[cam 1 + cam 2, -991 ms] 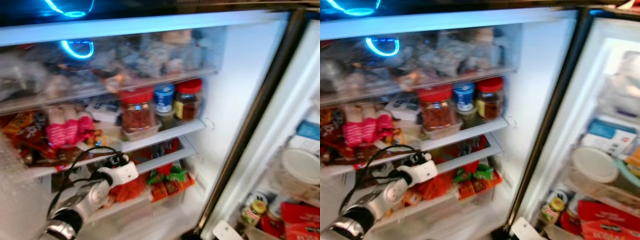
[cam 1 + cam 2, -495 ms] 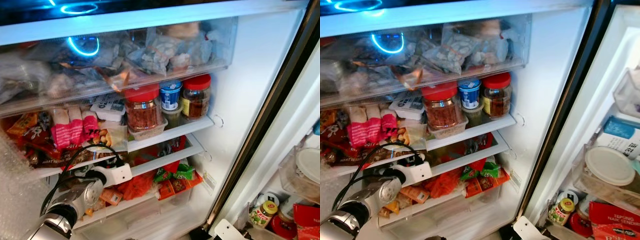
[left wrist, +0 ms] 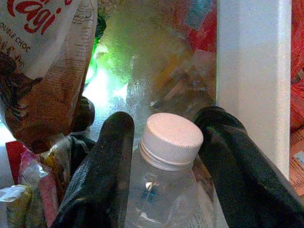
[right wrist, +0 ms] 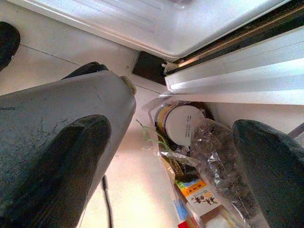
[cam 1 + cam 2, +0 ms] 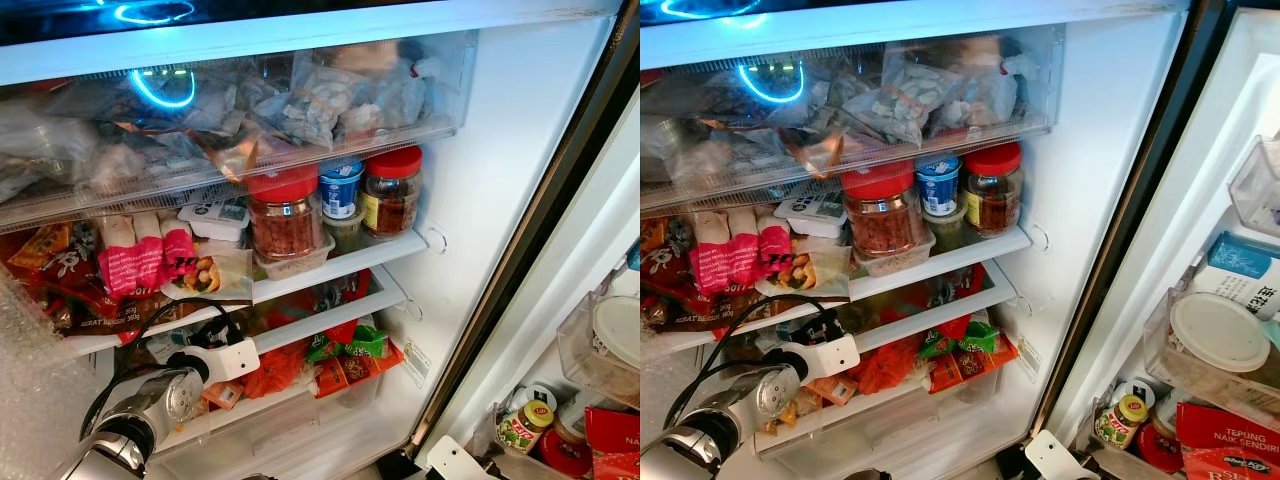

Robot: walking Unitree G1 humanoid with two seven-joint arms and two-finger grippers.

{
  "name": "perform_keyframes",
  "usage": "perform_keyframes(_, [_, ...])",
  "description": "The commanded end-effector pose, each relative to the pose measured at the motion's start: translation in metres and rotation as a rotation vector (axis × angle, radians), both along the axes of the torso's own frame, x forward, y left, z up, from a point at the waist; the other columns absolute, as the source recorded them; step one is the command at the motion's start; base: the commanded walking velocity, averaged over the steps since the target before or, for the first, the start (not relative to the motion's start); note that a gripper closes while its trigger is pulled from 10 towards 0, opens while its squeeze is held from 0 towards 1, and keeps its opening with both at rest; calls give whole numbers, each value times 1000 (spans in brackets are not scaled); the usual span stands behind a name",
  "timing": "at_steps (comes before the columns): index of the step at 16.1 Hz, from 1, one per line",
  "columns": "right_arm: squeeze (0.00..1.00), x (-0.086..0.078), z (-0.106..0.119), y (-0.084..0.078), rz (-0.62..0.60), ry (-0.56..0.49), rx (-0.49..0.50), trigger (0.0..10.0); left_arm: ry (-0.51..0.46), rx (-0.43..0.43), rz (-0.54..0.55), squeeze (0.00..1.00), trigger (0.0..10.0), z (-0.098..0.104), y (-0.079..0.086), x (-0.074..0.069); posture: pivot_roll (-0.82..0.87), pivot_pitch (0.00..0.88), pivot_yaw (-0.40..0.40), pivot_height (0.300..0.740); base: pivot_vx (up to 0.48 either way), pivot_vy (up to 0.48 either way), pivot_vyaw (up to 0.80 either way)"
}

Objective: Restocking fridge

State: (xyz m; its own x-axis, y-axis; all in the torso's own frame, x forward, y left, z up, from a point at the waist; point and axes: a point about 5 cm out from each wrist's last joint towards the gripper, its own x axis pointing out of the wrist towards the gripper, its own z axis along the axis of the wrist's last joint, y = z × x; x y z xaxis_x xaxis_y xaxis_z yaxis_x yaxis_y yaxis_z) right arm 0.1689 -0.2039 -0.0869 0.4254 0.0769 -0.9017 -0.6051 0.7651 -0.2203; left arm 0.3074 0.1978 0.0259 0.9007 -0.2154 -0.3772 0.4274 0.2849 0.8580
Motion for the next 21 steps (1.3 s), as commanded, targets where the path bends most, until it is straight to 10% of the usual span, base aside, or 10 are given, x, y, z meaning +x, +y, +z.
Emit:
perform_keyframes(1, [0,-29,-13,6,2,123,4,10000,46,-32,56,1000,10000,-4,8,-3,8,14,33,638,0,0,0])
perform_keyframes(11, [0,-27,-13,8,-4,117,7,10000,-57,-67,15,1000,10000,13,4,8,16,0,37,638,0,0,0])
perform_keyframes(12, [0,-27,-13,7,-3,116,7,10000,-71,-59,2,51,10000,14,3,8,16,0,36,638,0,0,0])
perform_keyframes(21, [0,-27,-13,6,-1,112,2,10000,-183,-394,-82,0,10000,39,-18,9,17,0,34,638,0,0,0])
